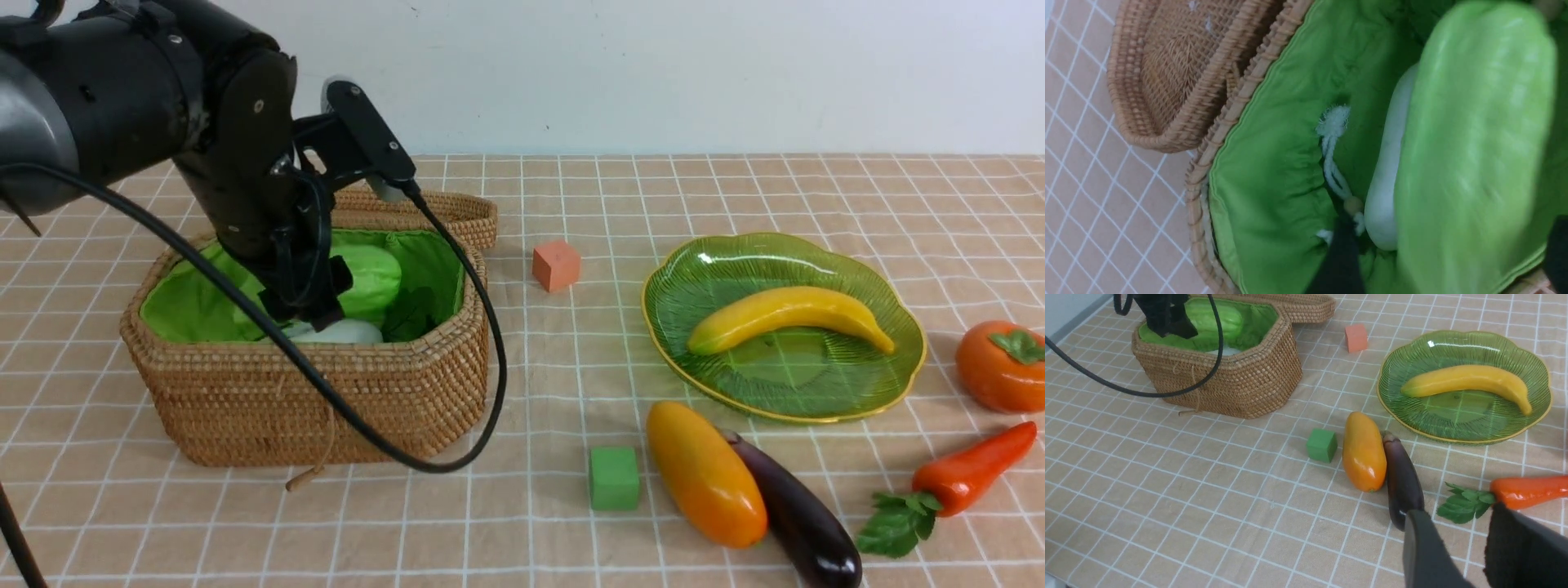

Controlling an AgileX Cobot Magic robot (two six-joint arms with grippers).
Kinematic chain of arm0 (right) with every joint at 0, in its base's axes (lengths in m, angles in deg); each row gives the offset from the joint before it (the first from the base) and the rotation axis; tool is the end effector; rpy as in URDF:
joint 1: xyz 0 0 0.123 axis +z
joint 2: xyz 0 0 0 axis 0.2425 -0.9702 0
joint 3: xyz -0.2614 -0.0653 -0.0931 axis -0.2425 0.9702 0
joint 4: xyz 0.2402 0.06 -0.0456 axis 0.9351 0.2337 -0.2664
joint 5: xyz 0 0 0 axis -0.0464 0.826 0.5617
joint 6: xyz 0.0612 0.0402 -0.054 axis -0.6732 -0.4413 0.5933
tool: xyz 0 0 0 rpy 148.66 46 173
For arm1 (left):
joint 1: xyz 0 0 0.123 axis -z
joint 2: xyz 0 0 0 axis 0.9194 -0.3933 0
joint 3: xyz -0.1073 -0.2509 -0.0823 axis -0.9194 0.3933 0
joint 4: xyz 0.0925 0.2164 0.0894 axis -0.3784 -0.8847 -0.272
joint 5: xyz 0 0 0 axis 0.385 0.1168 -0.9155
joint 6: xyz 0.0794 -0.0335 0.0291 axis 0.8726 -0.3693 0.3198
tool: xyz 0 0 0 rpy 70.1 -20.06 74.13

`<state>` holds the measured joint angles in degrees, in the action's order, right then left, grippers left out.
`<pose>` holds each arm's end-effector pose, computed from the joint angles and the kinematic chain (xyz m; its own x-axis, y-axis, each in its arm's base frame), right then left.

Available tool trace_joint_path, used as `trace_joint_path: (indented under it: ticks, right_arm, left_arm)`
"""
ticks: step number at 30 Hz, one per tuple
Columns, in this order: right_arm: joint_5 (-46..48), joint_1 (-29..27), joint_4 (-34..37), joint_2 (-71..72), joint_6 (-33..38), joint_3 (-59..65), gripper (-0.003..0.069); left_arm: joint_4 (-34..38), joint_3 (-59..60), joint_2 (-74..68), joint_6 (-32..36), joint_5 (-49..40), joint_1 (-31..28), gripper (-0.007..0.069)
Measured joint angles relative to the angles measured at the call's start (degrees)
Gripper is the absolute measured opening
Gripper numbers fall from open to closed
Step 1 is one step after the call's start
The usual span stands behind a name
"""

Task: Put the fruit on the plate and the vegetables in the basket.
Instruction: Take a chayote with your left arm and place it on the basket on the left, then use the right arm to grab a mango and put it into the right plate

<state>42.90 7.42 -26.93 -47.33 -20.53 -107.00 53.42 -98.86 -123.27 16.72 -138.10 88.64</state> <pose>-0.0098 0.0101 0.4098 -0.4485 -0.0659 -0.8913 -0.4375 0.8858 0.1546 0.3573 -0.1177 0.3039 -0.5296 0.8002 -0.2814 0.6556 0.5967 0.4627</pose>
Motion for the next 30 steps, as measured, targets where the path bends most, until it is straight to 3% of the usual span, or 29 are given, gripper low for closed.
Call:
trace_joint_path:
  ticks: [2,6,10,12,13,14,15,16,18,24,30]
  right_arm:
    - [0.0,0.0,0.1,-0.1,0.0,0.0,0.0237]
    - [0.1,0.0,0.1,-1.3,-0.1,0.0,0.0237]
    - [0.6,0.0,1.3,-6.1,-0.2,0.0,0.0237]
    - [0.6,0.0,2.5,-12.3,-0.2,0.0,0.0237]
    - [0.6,0.0,2.7,-12.8,-0.2,0.0,0.0237]
    - [0.6,0.0,3.1,-15.8,0.0,0.0,0.0237]
    - [0.3,0.0,4.3,-22.2,0.8,0.0,0.0234]
    - [0.0,0.0,4.6,-24.8,1.3,0.0,0.0233]
    - [-0.4,0.0,5.6,-30.8,1.9,0.0,0.0229]
    - [-2.0,0.0,7.2,-49.5,2.9,-3.2,0.0211]
    - [-3.4,0.5,7.3,-63.3,2.9,-9.8,0.0232]
  left_arm:
    - [-0.1,0.0,0.5,-1.1,-0.8,0.0,0.0658]
    - [1.0,0.0,1.6,-2.2,-3.6,0.0,0.0653]
    - [5.2,0.0,5.0,-11.4,-7.5,1.2,0.0552]
    - [6.6,0.0,9.8,-20.7,-8.6,4.0,0.0391]
    - [6.7,0.0,10.2,-21.3,-8.7,4.7,0.0376]
    - [7.0,0.0,12.6,-23.7,-9.3,6.0,0.0311]
    - [7.5,0.2,17.8,-27.6,-10.6,9.9,0.0139]
    - [7.8,0.6,20.0,-28.6,-10.7,11.9,0.0063]
    - [8.7,2.2,25.1,-29.4,-10.6,15.1,-0.0007]
    - [12.2,14.9,42.0,-33.8,-6.4,23.6,-0.0013]
    - [15.0,31.0,57.1,-37.0,3.1,26.0,-0.0013]
